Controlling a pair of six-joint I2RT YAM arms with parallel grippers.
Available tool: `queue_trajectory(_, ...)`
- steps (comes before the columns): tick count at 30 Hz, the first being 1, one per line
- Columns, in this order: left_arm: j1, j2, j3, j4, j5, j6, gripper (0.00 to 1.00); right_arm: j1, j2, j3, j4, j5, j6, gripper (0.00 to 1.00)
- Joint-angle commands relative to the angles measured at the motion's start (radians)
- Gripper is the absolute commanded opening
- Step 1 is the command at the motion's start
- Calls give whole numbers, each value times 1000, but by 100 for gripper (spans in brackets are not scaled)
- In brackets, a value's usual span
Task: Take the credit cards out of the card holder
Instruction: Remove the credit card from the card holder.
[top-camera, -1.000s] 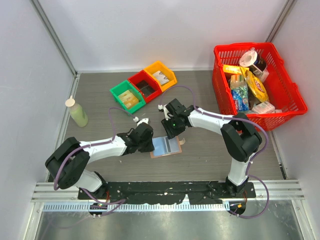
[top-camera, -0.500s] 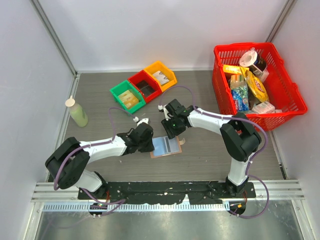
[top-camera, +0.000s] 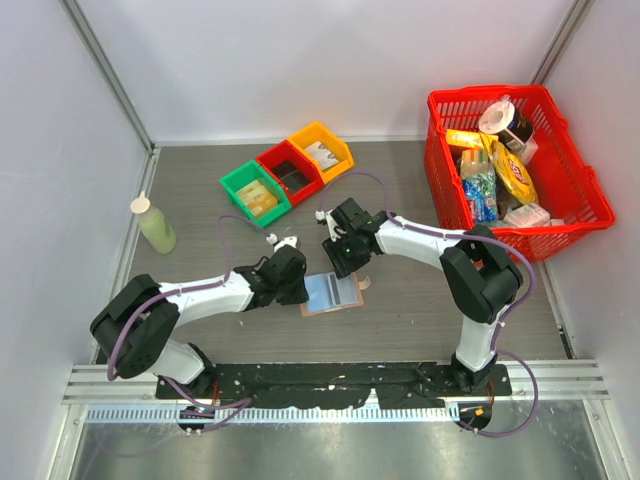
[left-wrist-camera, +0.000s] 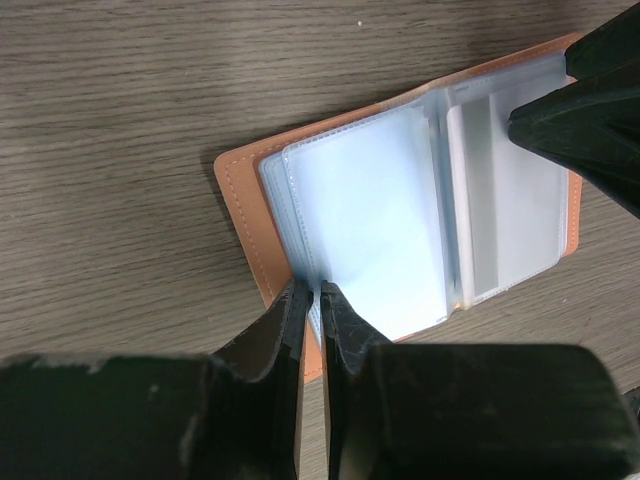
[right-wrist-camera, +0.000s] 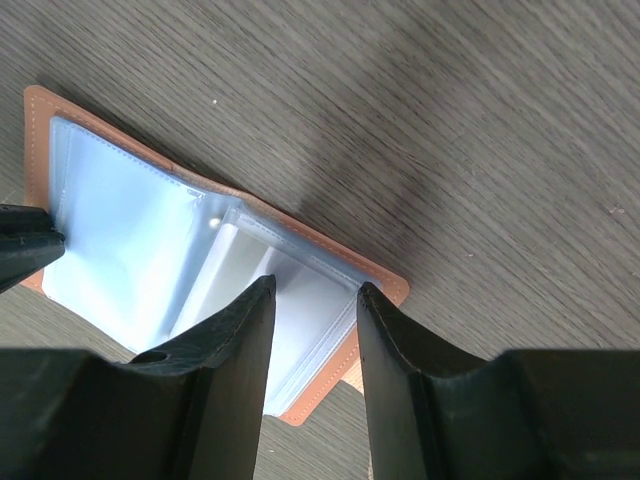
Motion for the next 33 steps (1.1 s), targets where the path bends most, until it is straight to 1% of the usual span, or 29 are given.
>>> queue_trajectory(1, -5, -6, -19, -9, 14, -1, 13, 8, -2, 11, 13, -25, -10, 43)
queue_trajectory(3, -5, -5, -19, -11, 14, -3, 13, 8, -2, 12, 12, -31, -13, 42)
queue_trajectory(12, -5, 3, -17, -9, 15, -4, 13, 12, -57, 23, -2, -100, -4, 31)
queue_trajectory(20, -6, 1, -20, -6, 14, -12, 13, 17, -115, 25, -13, -177, 30, 30)
queue_trajectory(26, -8, -28, -39, 23, 5, -40, 13, 25, -134, 11, 24, -307, 105, 31)
queue_trajectory(30, -5, -107, -83, 55, -32, -95, 14, 32, -132, -31, 137, -373, 188, 31)
queue_trajectory(33, -5, -210, -123, 39, -90, -133, 16, 34, -132, -60, 182, -381, 223, 37)
